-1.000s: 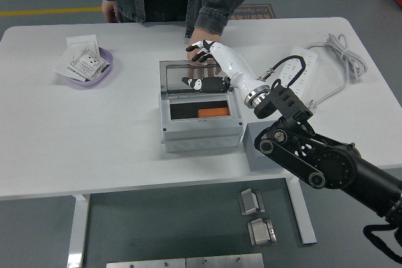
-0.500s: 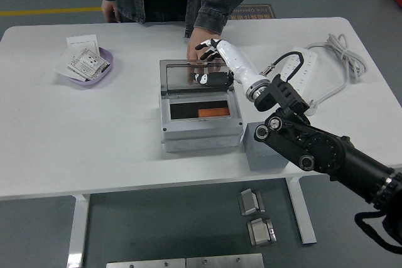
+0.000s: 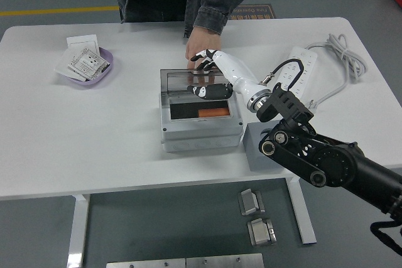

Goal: Pick up the cylinder from the cube,place it in the box,flap close box

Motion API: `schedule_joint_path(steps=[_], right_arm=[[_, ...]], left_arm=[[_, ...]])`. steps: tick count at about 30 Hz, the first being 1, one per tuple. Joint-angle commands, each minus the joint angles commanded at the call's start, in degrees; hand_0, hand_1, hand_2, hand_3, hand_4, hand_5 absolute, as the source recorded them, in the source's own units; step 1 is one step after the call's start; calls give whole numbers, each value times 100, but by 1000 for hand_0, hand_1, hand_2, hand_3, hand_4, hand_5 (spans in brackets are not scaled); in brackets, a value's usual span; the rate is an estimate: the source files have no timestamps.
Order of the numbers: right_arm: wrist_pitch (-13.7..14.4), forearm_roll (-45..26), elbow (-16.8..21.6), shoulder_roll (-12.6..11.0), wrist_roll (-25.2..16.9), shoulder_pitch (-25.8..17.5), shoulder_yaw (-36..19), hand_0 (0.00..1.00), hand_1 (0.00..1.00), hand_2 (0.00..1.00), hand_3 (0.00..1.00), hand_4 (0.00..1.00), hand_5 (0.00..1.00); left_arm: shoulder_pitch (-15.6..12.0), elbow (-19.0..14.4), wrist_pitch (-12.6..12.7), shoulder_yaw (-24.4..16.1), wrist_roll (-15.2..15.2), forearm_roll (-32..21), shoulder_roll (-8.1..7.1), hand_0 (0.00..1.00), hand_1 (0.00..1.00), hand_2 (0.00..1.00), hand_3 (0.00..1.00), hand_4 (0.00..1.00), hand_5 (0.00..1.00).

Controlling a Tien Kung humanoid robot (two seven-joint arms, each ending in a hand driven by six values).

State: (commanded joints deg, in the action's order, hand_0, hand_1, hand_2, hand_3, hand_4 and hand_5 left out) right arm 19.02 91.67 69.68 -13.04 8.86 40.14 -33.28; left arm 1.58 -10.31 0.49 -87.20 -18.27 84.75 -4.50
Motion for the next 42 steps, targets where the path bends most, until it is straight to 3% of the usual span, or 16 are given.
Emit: schedule_joint_path(steps=[16, 27, 41, 42], right_arm=[[86, 23, 880, -608, 147, -488, 57, 724, 617, 636, 735, 826, 293], [99, 218, 1185, -579, 232, -768, -71, 722, 614, 640, 742, 812, 304], [221, -476, 1085, -553, -67, -946, -51, 721, 611, 644, 743, 777, 360], [225, -464, 1078, -555, -67, -951, -103, 721, 613, 647, 724, 691, 461]], left_arm=[[-19, 0, 9, -1, 20, -19, -3, 641, 638, 479, 607, 654, 305], [-109, 0, 26, -73, -46, 45, 60, 642, 638, 480, 607, 654, 306], [-74, 0, 38, -89, -38, 56, 31, 642, 639, 480, 607, 654, 307], [-72, 0, 38, -90, -37, 57, 33, 642, 639, 480, 608, 654, 307]])
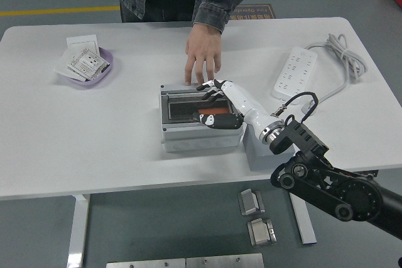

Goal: Pick up the cylinder from the cube,place it in the box,flap close box

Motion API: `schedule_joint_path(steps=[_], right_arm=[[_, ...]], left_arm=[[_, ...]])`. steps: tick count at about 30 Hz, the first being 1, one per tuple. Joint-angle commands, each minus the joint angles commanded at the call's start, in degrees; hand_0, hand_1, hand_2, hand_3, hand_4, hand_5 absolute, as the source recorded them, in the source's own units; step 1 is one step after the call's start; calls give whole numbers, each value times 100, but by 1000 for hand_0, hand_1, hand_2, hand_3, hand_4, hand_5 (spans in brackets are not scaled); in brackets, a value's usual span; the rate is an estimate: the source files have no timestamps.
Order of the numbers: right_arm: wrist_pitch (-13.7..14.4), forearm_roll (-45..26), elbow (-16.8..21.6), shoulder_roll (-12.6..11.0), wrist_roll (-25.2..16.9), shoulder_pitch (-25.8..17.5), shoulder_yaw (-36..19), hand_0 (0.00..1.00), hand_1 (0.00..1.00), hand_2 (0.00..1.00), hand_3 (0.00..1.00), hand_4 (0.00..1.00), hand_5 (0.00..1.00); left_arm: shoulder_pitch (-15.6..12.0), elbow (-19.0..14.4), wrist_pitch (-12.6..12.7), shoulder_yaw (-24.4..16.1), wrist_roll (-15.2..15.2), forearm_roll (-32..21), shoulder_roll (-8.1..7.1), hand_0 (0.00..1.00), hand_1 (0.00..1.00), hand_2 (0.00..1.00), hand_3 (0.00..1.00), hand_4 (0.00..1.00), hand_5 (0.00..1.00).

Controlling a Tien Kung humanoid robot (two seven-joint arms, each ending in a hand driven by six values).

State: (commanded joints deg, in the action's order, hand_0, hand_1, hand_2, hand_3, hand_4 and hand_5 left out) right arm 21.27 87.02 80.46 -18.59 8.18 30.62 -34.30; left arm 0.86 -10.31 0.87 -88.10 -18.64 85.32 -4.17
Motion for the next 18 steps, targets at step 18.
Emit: schedule_joint_path(steps=[18], right_arm=[[289, 905, 543, 88, -411, -1604, -2358, 719, 614, 648, 726, 677, 512]], left_arm=[[-93, 0, 10, -24, -19, -44, 24, 641, 639, 480, 608, 654, 307]])
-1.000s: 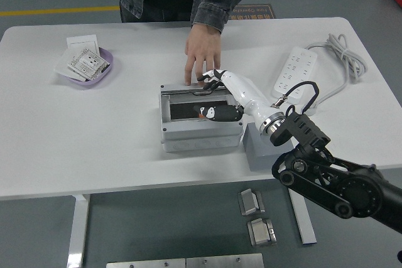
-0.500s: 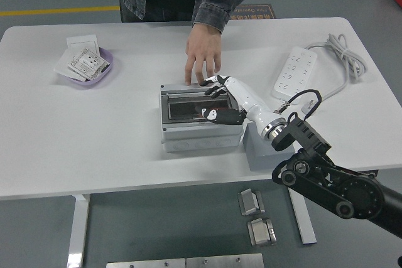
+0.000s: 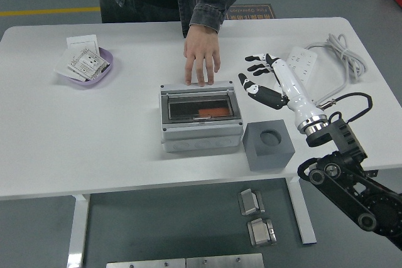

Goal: Pick up the cylinder from the cube,place it in the box,flap close box

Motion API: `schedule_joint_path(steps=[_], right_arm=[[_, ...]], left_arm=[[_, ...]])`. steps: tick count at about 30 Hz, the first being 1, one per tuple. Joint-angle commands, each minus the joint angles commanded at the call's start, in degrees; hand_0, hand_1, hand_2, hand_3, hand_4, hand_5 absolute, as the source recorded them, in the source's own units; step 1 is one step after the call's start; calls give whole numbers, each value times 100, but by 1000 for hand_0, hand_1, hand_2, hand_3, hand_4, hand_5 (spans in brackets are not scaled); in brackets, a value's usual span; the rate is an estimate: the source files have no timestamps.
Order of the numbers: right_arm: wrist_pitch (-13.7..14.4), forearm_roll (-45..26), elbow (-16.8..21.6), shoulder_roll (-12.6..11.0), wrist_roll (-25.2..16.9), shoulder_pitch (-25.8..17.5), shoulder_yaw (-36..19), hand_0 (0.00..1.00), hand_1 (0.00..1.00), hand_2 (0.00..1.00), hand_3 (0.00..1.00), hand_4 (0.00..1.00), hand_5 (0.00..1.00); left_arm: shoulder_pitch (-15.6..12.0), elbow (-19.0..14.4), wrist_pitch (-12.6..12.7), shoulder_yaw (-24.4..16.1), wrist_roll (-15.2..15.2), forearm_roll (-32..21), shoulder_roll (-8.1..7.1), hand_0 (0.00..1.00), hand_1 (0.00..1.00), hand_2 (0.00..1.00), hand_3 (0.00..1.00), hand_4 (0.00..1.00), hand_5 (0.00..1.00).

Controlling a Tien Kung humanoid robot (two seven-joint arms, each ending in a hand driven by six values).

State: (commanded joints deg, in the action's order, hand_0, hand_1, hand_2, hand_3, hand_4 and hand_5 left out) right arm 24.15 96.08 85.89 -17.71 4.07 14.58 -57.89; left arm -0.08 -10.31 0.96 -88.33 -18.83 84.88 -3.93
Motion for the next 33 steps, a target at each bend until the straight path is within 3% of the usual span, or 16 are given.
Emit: schedule_joint_path(steps=[4, 9, 19, 23, 33], right_arm=[[247, -326, -63, 201, -447, -506, -608, 719, 614, 648, 726, 677, 512], [472, -1240, -354, 437, -1297, -1131, -1336, 720, 608, 641, 712, 684, 519], [436, -2913, -770, 535, -2672, -1265, -1944, 703, 611, 638, 664, 715, 555], [468, -3214, -739, 512, -2794, -1229, -1959, 703, 611, 638, 664, 715, 555], [519, -3118, -579, 465, -2712, -1220, -2143, 713, 623, 652, 669, 720, 563]], left_arm=[[-8, 0, 0, 14, 12, -26, 9, 641, 639, 480, 608, 654, 307], [-1, 0, -3, 39, 40, -54, -5, 641, 639, 480, 608, 654, 307], [-41, 0, -10, 62, 61, -63, -41, 641, 639, 485, 608, 654, 307], [-52, 0, -8, 114, 118, -123, -29, 641, 639, 485, 608, 654, 307], [-42, 0, -13, 192, 208, -187, -22, 641, 638, 497, 608, 655, 308]])
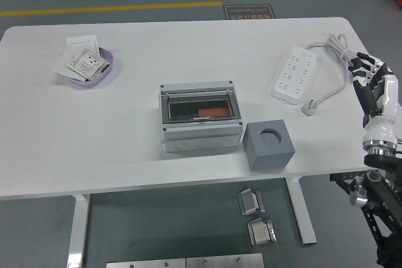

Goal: Pick up the cylinder from the cube,place it in the box,flap close box

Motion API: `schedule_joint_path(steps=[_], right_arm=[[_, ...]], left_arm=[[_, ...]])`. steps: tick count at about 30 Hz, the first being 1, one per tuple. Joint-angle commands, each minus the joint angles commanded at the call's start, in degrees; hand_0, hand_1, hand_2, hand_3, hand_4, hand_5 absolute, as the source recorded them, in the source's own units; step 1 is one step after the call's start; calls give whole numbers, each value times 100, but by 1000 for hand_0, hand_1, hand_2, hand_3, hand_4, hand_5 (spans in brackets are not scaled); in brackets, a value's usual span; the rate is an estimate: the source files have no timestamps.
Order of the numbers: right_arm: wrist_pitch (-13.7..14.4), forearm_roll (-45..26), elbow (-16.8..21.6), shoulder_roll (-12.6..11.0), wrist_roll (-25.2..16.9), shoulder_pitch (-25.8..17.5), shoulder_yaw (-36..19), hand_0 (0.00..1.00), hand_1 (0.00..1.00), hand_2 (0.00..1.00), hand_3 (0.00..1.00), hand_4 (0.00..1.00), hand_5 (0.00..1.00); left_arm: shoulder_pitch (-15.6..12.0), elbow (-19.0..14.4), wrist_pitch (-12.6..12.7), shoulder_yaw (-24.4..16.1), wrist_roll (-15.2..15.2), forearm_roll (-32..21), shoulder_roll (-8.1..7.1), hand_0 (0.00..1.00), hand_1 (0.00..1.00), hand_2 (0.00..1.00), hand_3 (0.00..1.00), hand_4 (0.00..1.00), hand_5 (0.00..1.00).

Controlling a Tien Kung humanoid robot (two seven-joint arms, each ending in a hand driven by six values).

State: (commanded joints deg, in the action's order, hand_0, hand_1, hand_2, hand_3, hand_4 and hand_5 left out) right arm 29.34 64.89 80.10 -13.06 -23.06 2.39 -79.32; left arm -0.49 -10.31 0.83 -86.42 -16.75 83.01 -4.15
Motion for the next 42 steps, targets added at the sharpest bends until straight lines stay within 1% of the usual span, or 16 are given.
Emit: schedule_joint_path(steps=[4, 6, 14, 18, 21, 24, 28, 37, 42], right_arm=[[22, 120, 104, -33, 86, 60, -195, 717, 626, 656, 677, 724, 547], [42, 238, 183, -43, 151, 100, -308, 717, 626, 656, 677, 724, 547], [104, 662, 559, -94, 377, 271, -733, 719, 628, 656, 669, 724, 546], [110, 717, 639, -123, 412, 322, -832, 725, 632, 658, 668, 723, 554], [111, 734, 639, -130, 416, 349, -853, 726, 639, 658, 668, 724, 553], [115, 757, 627, -113, 410, 335, -863, 726, 639, 658, 668, 724, 553], [123, 781, 599, -82, 400, 304, -872, 728, 639, 663, 666, 735, 546], [145, 880, 555, -22, 432, 261, -817, 727, 638, 663, 666, 737, 540], [141, 924, 556, -12, 447, 256, -802, 727, 637, 661, 663, 737, 546]], left_arm=[[47, 0, 1, 86, 100, -115, -24, 641, 637, 499, 609, 654, 306], [70, 0, -1, 198, 191, -241, -41, 641, 637, 499, 609, 654, 306], [217, 0, -25, 755, 725, -854, -85, 641, 637, 500, 609, 656, 308], [279, 0, -39, 1022, 910, -1095, -107, 641, 636, 503, 608, 657, 309], [301, 0, -45, 1109, 973, -1174, -102, 641, 637, 506, 608, 658, 310], [286, 0, -51, 1124, 969, -1181, -87, 641, 637, 506, 608, 658, 310], [256, 0, -49, 1033, 895, -1093, -79, 641, 637, 508, 610, 660, 311], [187, 0, -33, 624, 649, -767, -73, 641, 637, 509, 610, 662, 312], [20, 0, -4, 346, 393, -504, -41, 641, 637, 509, 610, 664, 313]])
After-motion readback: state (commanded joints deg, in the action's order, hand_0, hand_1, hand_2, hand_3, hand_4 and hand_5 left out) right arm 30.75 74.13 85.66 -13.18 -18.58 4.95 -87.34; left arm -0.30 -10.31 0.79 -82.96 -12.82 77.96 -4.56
